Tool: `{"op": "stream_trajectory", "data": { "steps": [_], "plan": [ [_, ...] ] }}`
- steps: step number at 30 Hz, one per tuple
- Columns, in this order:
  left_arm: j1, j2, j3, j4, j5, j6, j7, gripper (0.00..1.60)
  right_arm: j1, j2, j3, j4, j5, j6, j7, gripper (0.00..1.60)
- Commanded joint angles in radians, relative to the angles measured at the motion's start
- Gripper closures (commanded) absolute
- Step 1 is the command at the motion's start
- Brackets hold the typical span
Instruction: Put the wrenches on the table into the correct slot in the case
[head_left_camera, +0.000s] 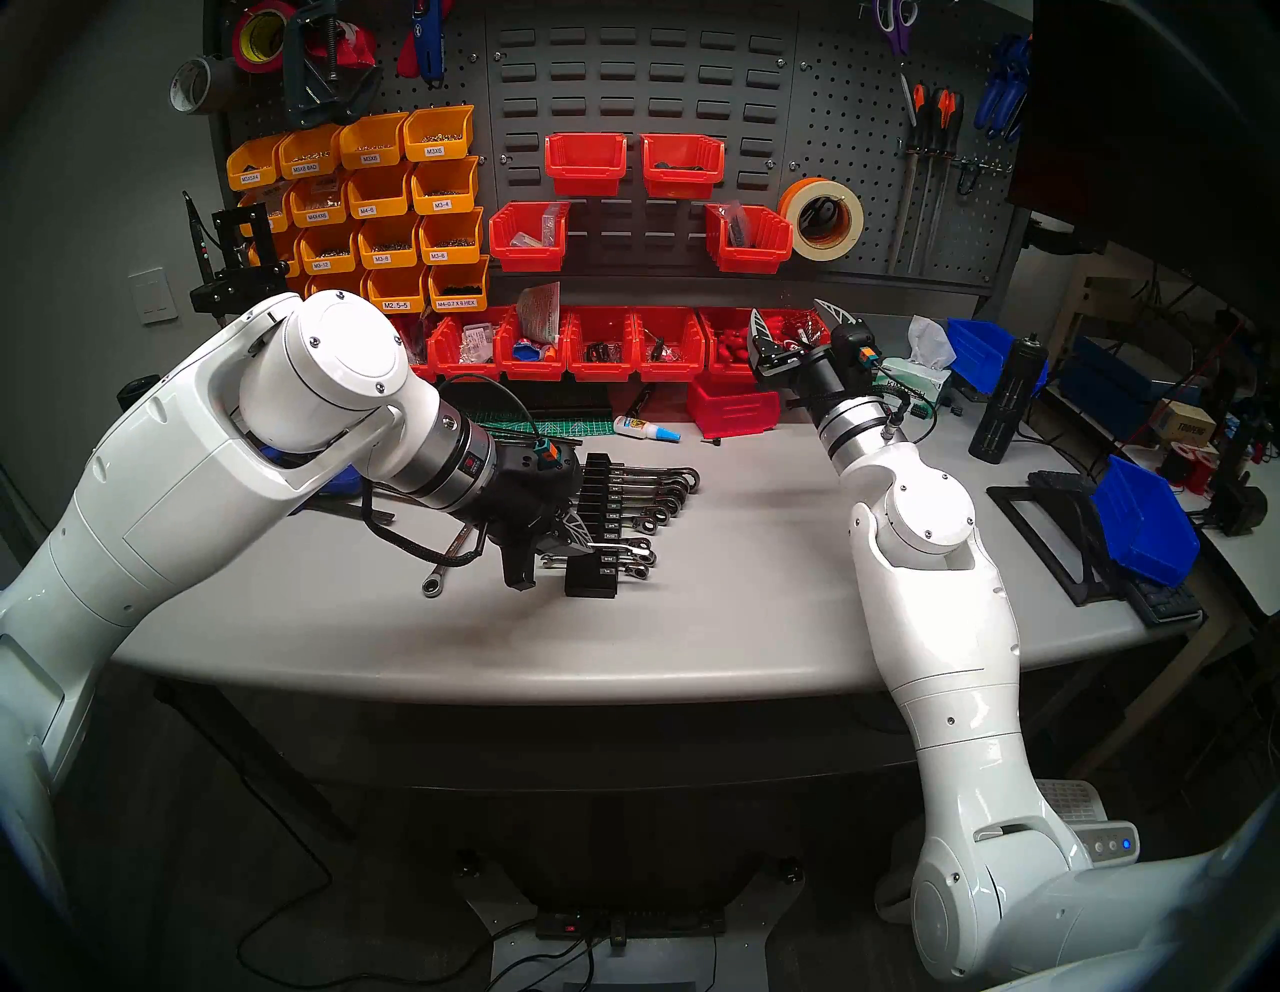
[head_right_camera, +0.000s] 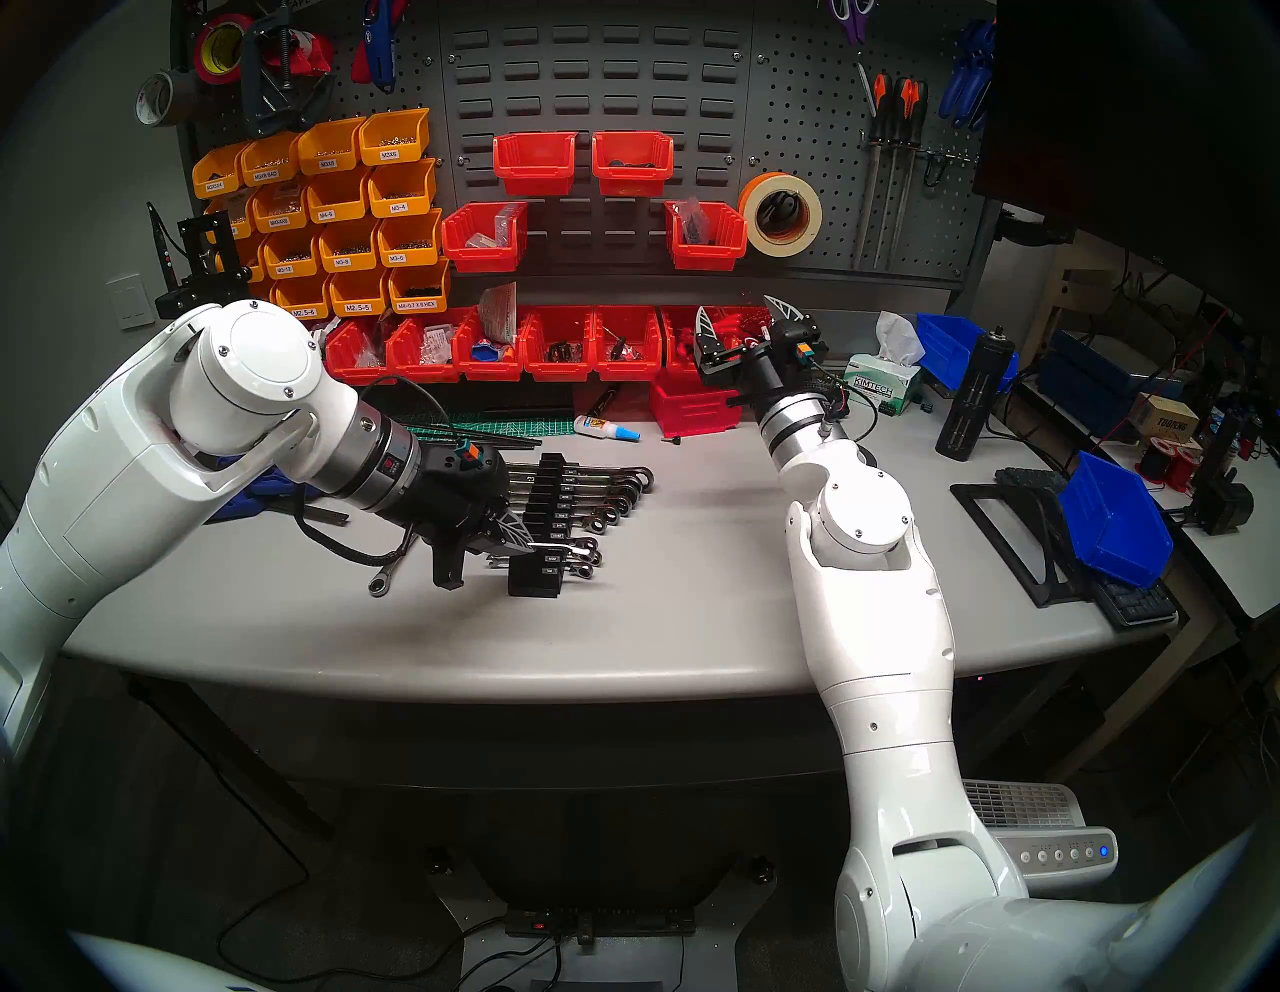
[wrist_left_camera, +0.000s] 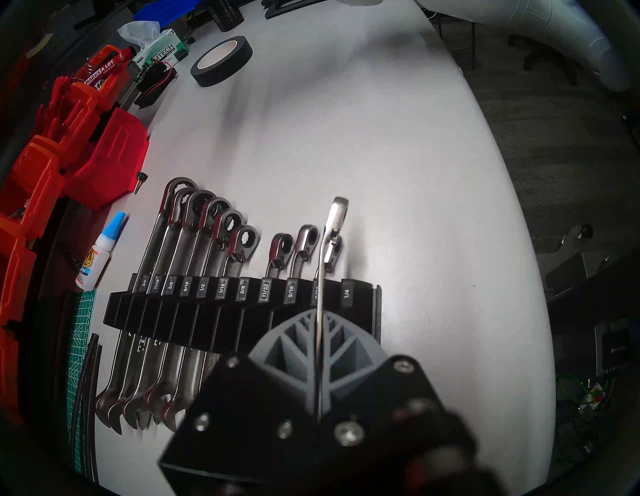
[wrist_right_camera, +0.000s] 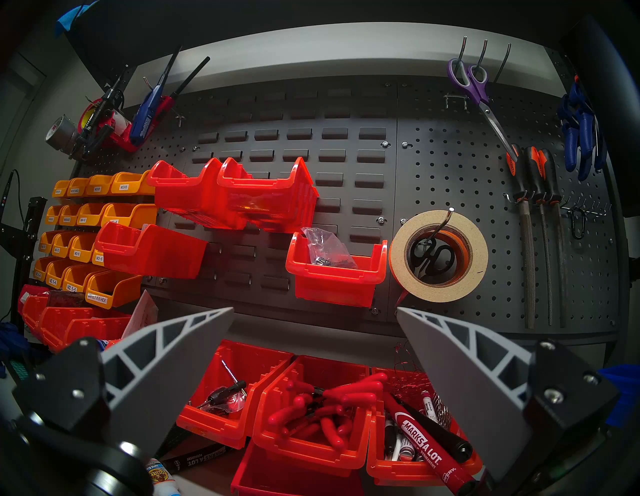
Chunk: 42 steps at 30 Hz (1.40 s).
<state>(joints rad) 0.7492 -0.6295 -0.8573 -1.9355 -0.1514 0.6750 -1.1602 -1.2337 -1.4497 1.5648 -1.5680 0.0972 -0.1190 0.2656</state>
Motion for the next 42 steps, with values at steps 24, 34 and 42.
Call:
{"op": "stream_trajectory", "data": {
  "steps": [24,34,42],
  "plan": [
    [-0.089,0.001,0.041,0.015,0.005,-0.008,-0.042,1.28,0.029,-0.001,-0.002,-0.033,0.0,-0.006,0.001,0.0],
    [-0.1,0.001,0.051,0.026,-0.001,-0.012,-0.041,1.2,0.029,-0.001,-0.002,-0.033,0.0,-0.006,0.001,0.0],
    [-0.108,-0.002,0.06,0.024,0.001,-0.01,-0.037,1.21,0.029,-0.001,-0.002,-0.033,0.0,-0.006,0.001,0.0]
  ]
}}
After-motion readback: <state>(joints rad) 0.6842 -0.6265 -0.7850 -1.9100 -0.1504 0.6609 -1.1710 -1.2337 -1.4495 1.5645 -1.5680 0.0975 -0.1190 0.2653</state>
